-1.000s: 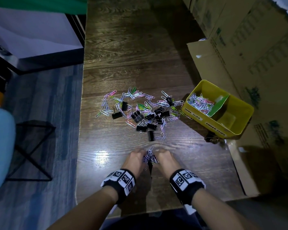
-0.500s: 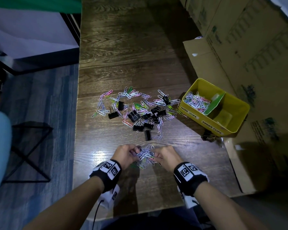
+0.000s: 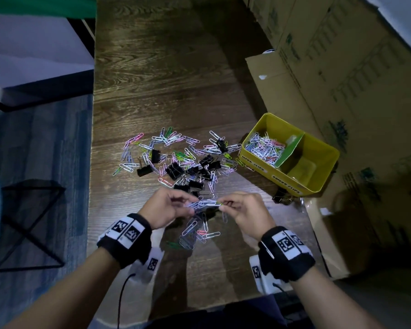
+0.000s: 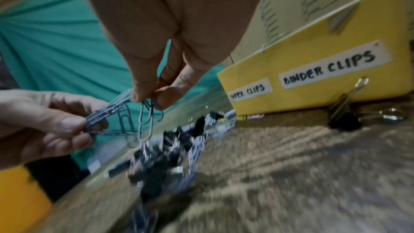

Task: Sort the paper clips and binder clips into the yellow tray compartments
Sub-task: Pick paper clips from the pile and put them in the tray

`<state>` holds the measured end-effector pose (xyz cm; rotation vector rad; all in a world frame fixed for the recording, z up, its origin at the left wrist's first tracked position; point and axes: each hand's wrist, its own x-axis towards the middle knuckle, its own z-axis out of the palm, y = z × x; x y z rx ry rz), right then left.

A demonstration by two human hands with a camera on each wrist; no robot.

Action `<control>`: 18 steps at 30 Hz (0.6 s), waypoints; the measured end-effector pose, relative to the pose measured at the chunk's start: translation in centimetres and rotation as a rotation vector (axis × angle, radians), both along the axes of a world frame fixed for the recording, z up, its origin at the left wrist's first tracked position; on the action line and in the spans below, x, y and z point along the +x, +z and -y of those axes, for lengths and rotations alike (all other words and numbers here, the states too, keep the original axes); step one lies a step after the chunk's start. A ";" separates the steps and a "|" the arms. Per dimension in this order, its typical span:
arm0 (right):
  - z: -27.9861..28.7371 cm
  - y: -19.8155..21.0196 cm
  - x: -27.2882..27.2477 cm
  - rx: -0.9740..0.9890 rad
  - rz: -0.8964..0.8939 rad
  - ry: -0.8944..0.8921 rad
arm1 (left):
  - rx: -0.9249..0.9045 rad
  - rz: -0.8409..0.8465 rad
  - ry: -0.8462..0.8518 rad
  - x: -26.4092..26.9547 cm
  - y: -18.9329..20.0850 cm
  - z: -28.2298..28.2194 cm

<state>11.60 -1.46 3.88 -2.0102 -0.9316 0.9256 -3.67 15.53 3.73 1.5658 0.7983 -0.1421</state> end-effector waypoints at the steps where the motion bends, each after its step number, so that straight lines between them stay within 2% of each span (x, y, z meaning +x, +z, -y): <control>1: 0.2 0.8 0.7 0.051 -0.048 -0.062 | -0.017 0.035 -0.007 1.0 1.2 -0.1; 6: 0.2 4.1 4.6 0.350 -0.208 -0.376 | -0.076 0.231 0.042 7.4 5.6 -0.3; 10: -0.9 6.1 8.0 0.489 -0.240 -0.596 | -0.277 0.380 0.111 13.7 7.3 0.3; 12: -1.7 6.2 9.8 0.526 -0.245 -0.685 | -0.371 0.387 0.154 16.7 6.9 0.6; 15: -2.9 4.5 12.5 0.446 -0.162 -0.805 | -0.468 0.307 0.304 20.5 5.1 1.3; 18: -3.8 2.5 14.5 0.241 -0.065 -0.840 | -0.379 0.169 0.300 22.7 2.8 1.9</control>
